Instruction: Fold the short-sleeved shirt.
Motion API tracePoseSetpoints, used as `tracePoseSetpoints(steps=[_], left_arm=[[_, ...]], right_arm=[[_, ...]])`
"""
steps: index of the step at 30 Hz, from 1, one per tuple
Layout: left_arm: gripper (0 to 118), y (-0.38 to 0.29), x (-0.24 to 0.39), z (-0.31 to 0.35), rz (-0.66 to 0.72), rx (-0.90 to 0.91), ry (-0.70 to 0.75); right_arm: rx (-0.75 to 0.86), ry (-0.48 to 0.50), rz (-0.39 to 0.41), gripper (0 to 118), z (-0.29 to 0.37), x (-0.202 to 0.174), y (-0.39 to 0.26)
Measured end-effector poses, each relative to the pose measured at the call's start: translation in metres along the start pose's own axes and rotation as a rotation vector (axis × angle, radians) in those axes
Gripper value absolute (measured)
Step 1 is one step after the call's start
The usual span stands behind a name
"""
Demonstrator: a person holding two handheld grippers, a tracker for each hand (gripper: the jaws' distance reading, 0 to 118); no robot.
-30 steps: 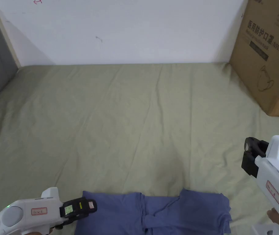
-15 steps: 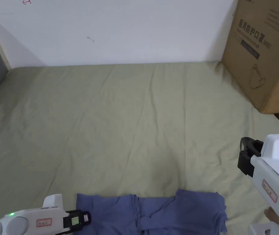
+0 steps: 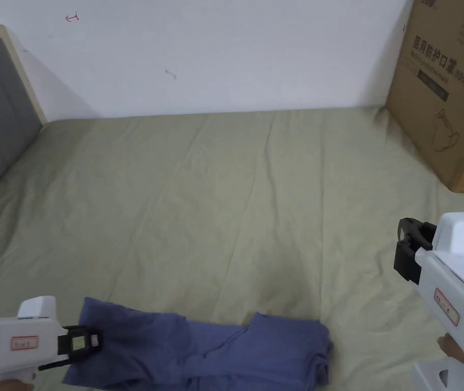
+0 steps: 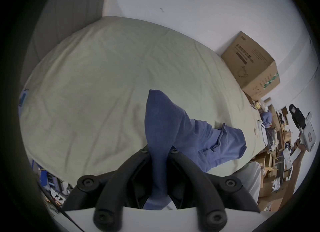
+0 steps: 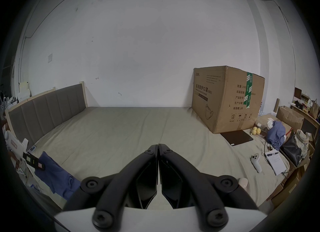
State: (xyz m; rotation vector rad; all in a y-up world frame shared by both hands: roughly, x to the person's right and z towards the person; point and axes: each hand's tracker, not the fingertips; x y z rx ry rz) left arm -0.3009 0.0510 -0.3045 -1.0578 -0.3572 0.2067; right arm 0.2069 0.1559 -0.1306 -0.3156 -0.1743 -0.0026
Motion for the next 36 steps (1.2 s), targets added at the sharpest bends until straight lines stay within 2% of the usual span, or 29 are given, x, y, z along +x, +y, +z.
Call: tracePoseSetpoints(steps=[7,14,15,24,34,36], left_arm=[[11,0.003,0.024,0.013,0.033,0.001,0.031],[11,0.01,0.115,-0.008,-0.04,-0.049,-0.098],[11,0.019,0.111,-0.024,-0.071,-0.055,-0.113],[11,0.001,0.221,-0.1,-0.223,-0.187,-0.158],[12,-0.042,0.283,-0.185,-0.304,-0.314,-0.095],[18,-0.05,0.286,-0.193,-0.334,-0.329,-0.05]], right_arm=[[0.007,0.016,-0.016,0,0.003,0.004,-0.001],[0.025,0.011,-0.036,0,0.013,0.017,0.0],[0.025,0.009,-0.038,0,0.014,0.019,-0.001],[0.022,-0.043,-0.057,0,0.024,0.049,-0.01],[0.004,-0.094,-0.056,0,0.03,0.069,-0.018],[0.001,-0.097,-0.058,0,0.031,0.071,-0.018]])
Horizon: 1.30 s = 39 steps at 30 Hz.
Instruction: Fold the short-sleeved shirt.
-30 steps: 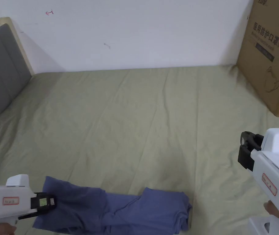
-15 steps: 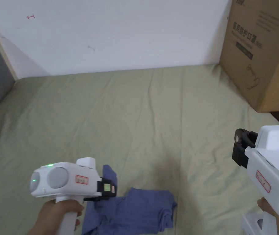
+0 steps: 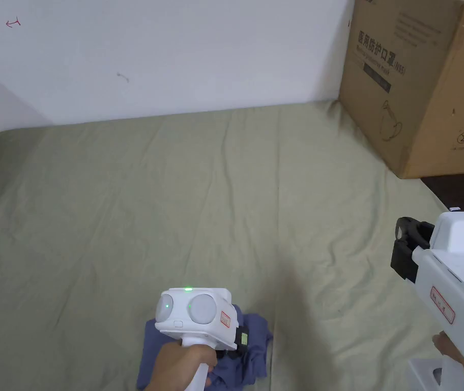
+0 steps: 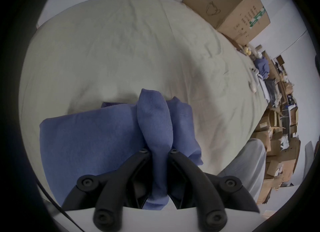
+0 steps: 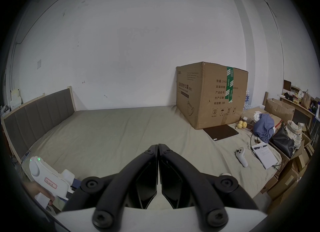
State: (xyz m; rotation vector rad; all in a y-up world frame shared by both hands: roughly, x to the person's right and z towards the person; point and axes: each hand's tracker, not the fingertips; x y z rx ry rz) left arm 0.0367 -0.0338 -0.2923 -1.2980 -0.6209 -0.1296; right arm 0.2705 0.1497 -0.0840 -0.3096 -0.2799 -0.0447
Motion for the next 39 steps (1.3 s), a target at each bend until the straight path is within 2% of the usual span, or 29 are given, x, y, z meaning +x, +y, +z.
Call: tracePoseSetpoints(steps=[1,3,6,8,11,15,16,17,19,20,21,22,23,26,31,39], left_arm=[[26,0.0,0.001,-0.001,0.006,0.004,-0.001],[60,-0.004,0.009,0.013,-0.001,0.017,-0.003],[78,-0.003,0.012,0.034,0.004,0.072,-0.083],[107,-0.006,0.012,0.055,0.017,0.162,-0.085],[109,-0.012,0.007,0.093,0.004,0.335,-0.047],[108,-0.025,-0.006,0.116,-0.063,0.526,0.095],[106,-0.029,-0.009,0.118,-0.072,0.569,0.138],[98,-0.034,-0.013,0.12,-0.081,0.602,0.17],[68,-0.04,-0.024,0.119,-0.093,0.635,0.194],[41,-0.043,-0.027,0.117,-0.085,0.629,0.19],[21,-0.046,-0.032,0.114,-0.081,0.63,0.184],[6,-0.047,-0.036,0.112,-0.066,0.629,0.163],[0,-0.048,-0.039,0.109,-0.045,0.62,0.152],[0,-0.056,-0.042,0.097,-0.026,0.587,0.112],[0,-0.064,-0.029,0.059,-0.084,0.513,0.097],[0,-0.066,0.01,0.022,-0.113,0.459,0.02]], right_arm=[[-0.001,0.0,0.0,0,0.0,0.0,0.0],[-0.001,-0.002,0.001,0,0.0,0.0,0.0],[-0.001,-0.001,0.001,0,-0.001,-0.001,0.0],[0.0,0.003,0.001,0,-0.002,-0.002,0.002],[0.005,0.009,0.0,0,-0.003,-0.005,0.004],[0.011,0.021,0.005,0,-0.005,-0.01,0.007],[0.012,0.025,0.005,0,-0.005,-0.013,0.007],[0.013,0.028,0.006,0,-0.004,-0.016,0.008],[0.013,0.035,0.009,0,-0.004,-0.019,0.009],[0.013,0.038,0.011,0,-0.004,-0.02,0.009],[0.012,0.04,0.013,0,-0.005,-0.02,0.008],[0.01,0.042,0.015,0,-0.005,-0.021,0.008],[0.008,0.043,0.016,0,-0.006,-0.021,0.008],[0.007,0.046,0.018,0,-0.005,-0.022,0.008],[0.0,0.045,0.019,0,-0.005,-0.021,0.006],[-0.015,0.02,0.021,0,-0.006,-0.008,0.002]])
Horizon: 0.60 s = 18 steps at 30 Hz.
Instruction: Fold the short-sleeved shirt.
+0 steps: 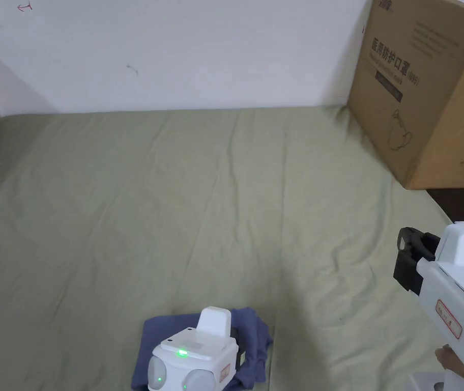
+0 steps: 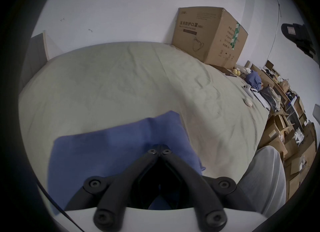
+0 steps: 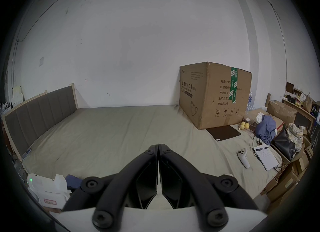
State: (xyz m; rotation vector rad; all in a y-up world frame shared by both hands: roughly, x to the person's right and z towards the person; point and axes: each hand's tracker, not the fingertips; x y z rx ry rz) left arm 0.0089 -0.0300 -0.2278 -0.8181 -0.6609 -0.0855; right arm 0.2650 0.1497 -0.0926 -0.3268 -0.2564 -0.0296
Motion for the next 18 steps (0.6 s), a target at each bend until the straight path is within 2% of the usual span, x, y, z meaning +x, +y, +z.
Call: tracePoseSetpoints(steps=[7,8,14,18], left_arm=[[0,-0.02,0.006,-0.046,-0.021,-0.064,0.042],[0,-0.011,0.019,-0.027,-0.018,-0.065,0.049],[0,0.002,0.017,-0.015,-0.005,-0.069,0.044],[0,0.021,0.011,0.028,0.039,0.096,0.013]], right_arm=[[-0.024,-0.02,-0.006,0,-0.002,0.009,-0.007],[-0.026,-0.022,-0.007,0,-0.002,0.01,-0.008],[-0.023,-0.02,-0.017,0,0.003,0.007,-0.007],[0.004,-0.001,-0.005,0,0.009,-0.002,0.001]])
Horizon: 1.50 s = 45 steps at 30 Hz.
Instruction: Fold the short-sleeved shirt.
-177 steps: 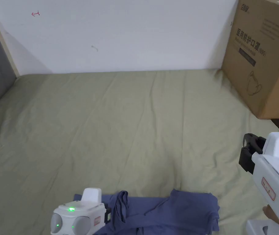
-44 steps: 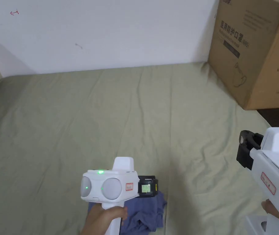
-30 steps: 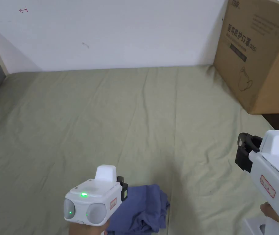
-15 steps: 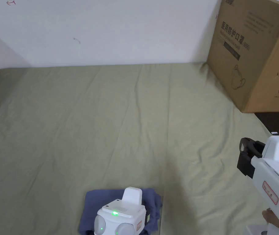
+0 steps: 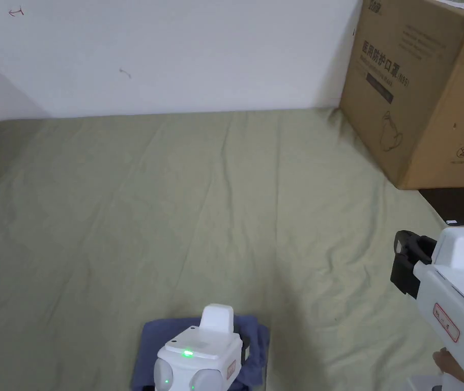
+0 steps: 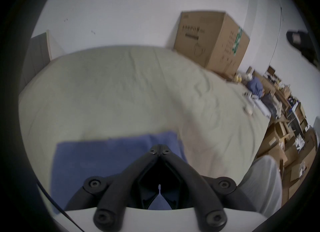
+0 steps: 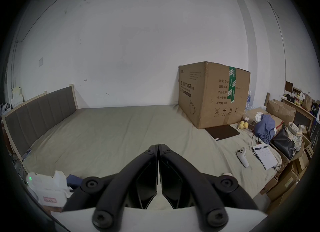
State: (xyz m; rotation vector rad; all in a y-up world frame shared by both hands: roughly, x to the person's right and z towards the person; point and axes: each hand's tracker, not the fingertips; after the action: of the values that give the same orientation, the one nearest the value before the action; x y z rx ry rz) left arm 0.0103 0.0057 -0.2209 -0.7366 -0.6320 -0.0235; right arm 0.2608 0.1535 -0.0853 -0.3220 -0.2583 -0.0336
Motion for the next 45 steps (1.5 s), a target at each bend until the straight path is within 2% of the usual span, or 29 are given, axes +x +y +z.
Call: tracePoseSetpoints(steps=[7,10,18,28,37,43,45], left_arm=[[0,0.056,-0.04,0.065,-0.023,0.269,0.011],[0,0.083,-0.052,0.106,-0.057,0.366,0.062],[0,0.121,-0.112,0.167,-0.022,0.545,0.178],[0,0.112,-0.154,0.201,-0.037,0.613,0.359],[0,0.097,-0.165,0.212,-0.002,0.621,0.375],[0,0.092,-0.178,0.215,0.017,0.608,0.382],[0,0.089,-0.181,0.214,0.019,0.607,0.388]], right_arm=[[0.067,0.048,0.02,0,0.011,-0.025,0.021],[0.1,0.066,0.027,0,0.016,-0.039,0.031],[0.21,0.088,0.031,0,0.029,-0.076,0.052],[0.256,0.117,0.039,0,0.032,-0.102,0.06],[0.233,0.171,0.046,0,0.009,-0.119,0.036],[0.077,0.258,0.052,0,-0.034,-0.146,-0.028],[-0.011,0.319,0.042,0,-0.055,-0.151,-0.056]])
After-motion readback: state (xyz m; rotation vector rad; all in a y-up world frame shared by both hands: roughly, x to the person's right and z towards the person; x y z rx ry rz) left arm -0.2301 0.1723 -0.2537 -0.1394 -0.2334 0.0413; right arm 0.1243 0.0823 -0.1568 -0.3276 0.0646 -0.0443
